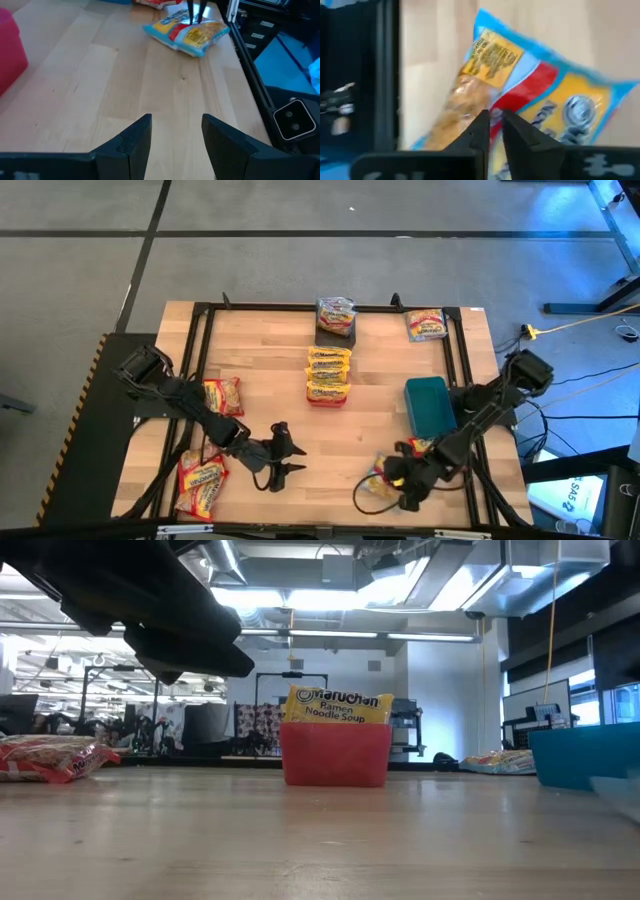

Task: Sort Maruchan noodles
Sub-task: Put the blue noodle pack into the black bin

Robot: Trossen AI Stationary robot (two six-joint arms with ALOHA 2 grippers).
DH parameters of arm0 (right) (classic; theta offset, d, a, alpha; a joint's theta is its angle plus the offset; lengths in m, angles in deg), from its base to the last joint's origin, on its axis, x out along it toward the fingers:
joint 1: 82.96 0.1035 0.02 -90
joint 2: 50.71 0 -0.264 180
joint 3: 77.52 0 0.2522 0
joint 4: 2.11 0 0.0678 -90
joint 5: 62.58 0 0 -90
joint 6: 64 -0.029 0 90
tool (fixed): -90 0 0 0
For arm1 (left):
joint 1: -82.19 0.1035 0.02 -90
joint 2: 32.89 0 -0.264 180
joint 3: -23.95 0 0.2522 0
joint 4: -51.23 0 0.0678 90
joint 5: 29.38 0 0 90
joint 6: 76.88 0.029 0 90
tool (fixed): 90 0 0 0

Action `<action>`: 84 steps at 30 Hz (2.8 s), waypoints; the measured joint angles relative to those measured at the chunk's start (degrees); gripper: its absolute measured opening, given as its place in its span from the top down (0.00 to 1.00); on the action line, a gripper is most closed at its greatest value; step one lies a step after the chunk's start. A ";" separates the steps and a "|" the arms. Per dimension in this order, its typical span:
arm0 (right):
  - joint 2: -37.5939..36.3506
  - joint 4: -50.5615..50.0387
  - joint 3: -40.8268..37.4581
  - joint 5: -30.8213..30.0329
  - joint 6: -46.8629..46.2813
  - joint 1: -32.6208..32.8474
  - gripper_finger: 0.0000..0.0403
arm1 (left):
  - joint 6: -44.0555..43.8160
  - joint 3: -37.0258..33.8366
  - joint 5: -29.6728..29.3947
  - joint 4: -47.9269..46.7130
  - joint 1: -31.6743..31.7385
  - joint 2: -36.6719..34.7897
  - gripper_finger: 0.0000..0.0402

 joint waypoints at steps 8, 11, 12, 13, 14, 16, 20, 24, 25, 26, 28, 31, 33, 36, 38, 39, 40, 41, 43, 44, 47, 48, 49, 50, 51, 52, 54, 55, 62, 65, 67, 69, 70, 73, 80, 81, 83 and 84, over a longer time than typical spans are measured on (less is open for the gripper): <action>-1.45 1.52 2.65 7.26 14.31 -6.60 0.91 | 0.18 0.00 -0.09 0.20 -0.04 0.00 0.58; -1.76 -2.46 3.24 14.80 9.61 -4.14 0.92 | 0.19 0.00 -0.09 0.26 -0.02 0.00 0.58; -1.63 -3.15 3.09 15.56 8.66 -3.04 0.92 | 0.20 0.00 -0.09 0.27 -0.02 0.00 0.58; -1.34 -2.99 2.91 14.75 8.08 -2.02 0.92 | 0.20 0.00 -0.09 0.35 -0.02 0.00 0.58; -0.80 -2.71 2.89 12.93 8.01 -1.15 0.92 | 0.24 0.00 -0.11 0.49 -0.02 0.00 0.58; 0.50 -2.76 2.78 8.84 8.78 0.02 0.92 | 0.35 0.00 -0.11 0.84 -0.02 0.00 0.58; 2.78 1.32 2.81 -0.24 14.60 -1.31 0.92 | 0.37 0.00 -0.13 2.01 -0.02 0.24 0.58; 5.11 3.58 2.87 -6.12 18.52 -5.85 0.92 | 0.38 0.00 -0.14 3.00 -0.02 0.24 0.58; 5.65 4.51 2.89 -7.21 19.78 -7.37 0.92 | 0.52 0.00 -0.15 3.10 -0.02 0.24 0.58; 6.37 6.27 2.89 -8.14 21.41 -8.94 0.92 | 0.59 0.00 -0.15 3.43 -0.02 0.24 0.58; 7.42 10.22 2.87 -8.67 26.01 -12.15 0.92 | 0.93 0.00 -0.17 3.65 0.02 0.24 0.58; 7.87 15.79 2.81 -8.62 32.47 -16.90 0.92 | 0.98 0.00 -0.65 3.91 0.13 0.24 0.58; 7.34 16.53 3.53 -8.23 34.87 -19.19 0.92 | 1.30 0.00 -1.69 4.87 0.13 0.43 0.58; 3.43 12.73 3.73 -7.48 34.95 -19.41 0.92 | 2.88 0.00 -2.97 9.10 0.46 2.70 0.58; -0.32 6.63 3.93 -6.86 29.11 -18.38 0.92 | 2.98 1.20 -3.84 10.40 1.43 4.99 0.58; -2.41 2.51 3.86 -7.04 26.05 -17.83 0.92 | 3.16 2.33 -4.58 10.65 1.91 6.24 0.58; -4.00 0.11 3.83 -8.08 23.35 -17.27 0.92 | 3.91 3.21 -5.43 10.41 2.23 7.19 0.58; -5.71 -1.83 3.41 -9.67 21.02 -16.52 0.92 | 5.45 4.74 -5.77 10.27 2.59 8.36 0.58; -9.40 -4.74 1.19 -12.16 16.41 -15.47 0.92 | 8.44 8.29 -3.71 10.20 3.24 11.17 0.58; -10.63 -3.39 -0.20 -11.86 14.36 -15.61 0.92 | 9.79 9.68 -3.07 8.68 3.24 11.92 0.58; -13.37 1.45 -5.74 -5.79 9.15 -17.53 0.92 | 12.36 15.05 -1.63 3.57 3.65 15.09 0.58; -13.17 4.12 -7.25 -3.36 7.72 -18.52 0.90 | 12.56 16.26 -2.06 0.74 3.65 15.51 0.58; -12.98 5.76 -8.65 -0.98 6.40 -19.49 0.88 | 12.53 17.72 -2.27 -0.85 3.82 16.41 0.58; -13.15 6.29 -10.12 0.93 5.67 -20.37 0.84 | 12.22 19.18 -2.21 -1.88 4.28 17.44 0.58; -12.80 8.07 -11.32 2.65 4.93 -21.05 0.80 | 12.17 19.76 -2.54 -2.98 4.43 17.89 0.58; -12.00 11.01 -12.25 3.80 4.55 -21.75 0.75 | 12.22 19.96 -2.90 -3.65 4.49 18.21 0.58; -12.05 13.21 -14.53 5.66 4.44 -23.24 0.64 | 12.24 20.92 -2.38 -2.47 5.17 19.69 0.58; -11.98 14.78 -15.42 5.99 4.35 -23.96 0.58 | 12.31 20.81 -2.22 -3.29 5.36 19.75 0.58; -10.15 26.15 -19.23 10.03 0.25 -26.13 0.30 | 9.71 20.93 0.59 -3.46 7.21 22.16 0.58; -8.04 27.25 -19.23 10.04 -1.67 -26.12 0.25 | 7.80 20.84 2.92 -3.52 7.71 23.36 0.58; -7.22 27.65 -19.20 10.68 -2.60 -26.13 0.24 | 6.55 20.81 4.19 -3.97 8.04 23.82 0.58; -6.49 28.28 -19.08 11.03 -2.76 -26.11 0.24 | 6.07 20.83 4.98 -3.99 8.28 23.67 0.58; -6.42 28.44 -19.17 11.09 -2.83 -26.11 0.24 | 6.10 20.83 5.10 -4.11 8.37 23.69 0.58; -6.02 31.77 -19.17 11.81 -2.82 -26.11 0.26 | 6.16 20.79 5.10 -4.33 8.39 23.74 0.58; -3.60 35.58 -19.10 11.76 -5.97 -26.09 0.27 | 6.03 20.76 5.63 -4.33 8.49 23.75 0.58; -2.81 35.47 -19.12 11.45 -6.97 -26.09 0.27 | 6.00 20.76 5.66 -4.33 8.52 23.76 0.58; -0.89 37.51 -19.12 11.50 -7.71 -26.09 0.27 | 5.96 20.76 5.84 -4.33 8.64 23.76 0.58; -0.06 38.92 -19.12 11.83 -7.82 -26.09 0.27 | 5.96 20.76 5.96 -4.29 8.66 23.76 0.58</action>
